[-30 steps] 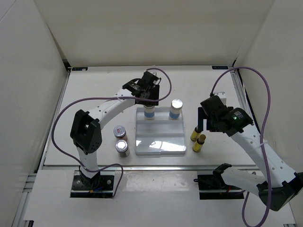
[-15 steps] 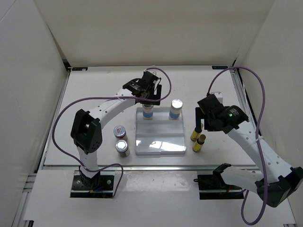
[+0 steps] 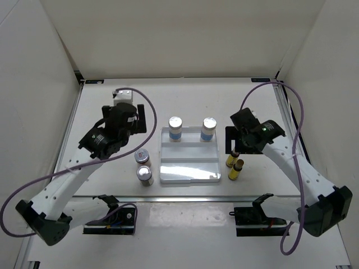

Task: Organize the condiment bottles

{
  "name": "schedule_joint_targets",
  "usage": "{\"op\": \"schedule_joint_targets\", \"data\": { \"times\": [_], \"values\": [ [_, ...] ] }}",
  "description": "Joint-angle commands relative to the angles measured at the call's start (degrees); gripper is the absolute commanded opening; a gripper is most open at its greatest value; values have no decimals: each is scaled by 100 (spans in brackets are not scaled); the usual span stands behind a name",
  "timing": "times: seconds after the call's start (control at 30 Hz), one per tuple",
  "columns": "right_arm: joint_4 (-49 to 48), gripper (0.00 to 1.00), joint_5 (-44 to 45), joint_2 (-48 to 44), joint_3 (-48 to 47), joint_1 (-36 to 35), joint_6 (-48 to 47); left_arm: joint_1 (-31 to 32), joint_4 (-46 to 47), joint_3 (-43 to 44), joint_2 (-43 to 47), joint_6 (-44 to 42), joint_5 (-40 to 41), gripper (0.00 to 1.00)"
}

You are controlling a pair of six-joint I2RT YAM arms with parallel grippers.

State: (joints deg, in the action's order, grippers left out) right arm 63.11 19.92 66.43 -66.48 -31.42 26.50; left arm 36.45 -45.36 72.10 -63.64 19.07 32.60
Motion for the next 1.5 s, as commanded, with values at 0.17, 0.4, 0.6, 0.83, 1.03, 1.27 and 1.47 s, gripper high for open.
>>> {"op": "schedule_joint_targets", "data": {
  "times": [0.17,0.4,0.6,0.83,1.03,1.27,1.47],
  "values": [
    [-537,85,-463,844,-5,328,-93,-120,-43,-767,-227,-69,739,100],
    [-484,72,-586,924,-234,777,-347,-287,19,-706,-509,-123,634,100],
    [-484,50,-944,1214,-296,980,-523,-287,19,-767,-88,-123,634,100],
    [-405,13,-1078,1267,-356,980,-523,-287,19,-767,-166,-123,581,100],
    [-168,0,-930,1065,-629,980,-523,-287,19,-767,-167,-123,581,100],
    [43,0,-867,792,-1578,673,-523,-287,19,-820,36,-17,581,100],
    [166,0,-929,1108,-1992,120,-409,-287,19,-820,-70,-17,581,100]
  ]
}}
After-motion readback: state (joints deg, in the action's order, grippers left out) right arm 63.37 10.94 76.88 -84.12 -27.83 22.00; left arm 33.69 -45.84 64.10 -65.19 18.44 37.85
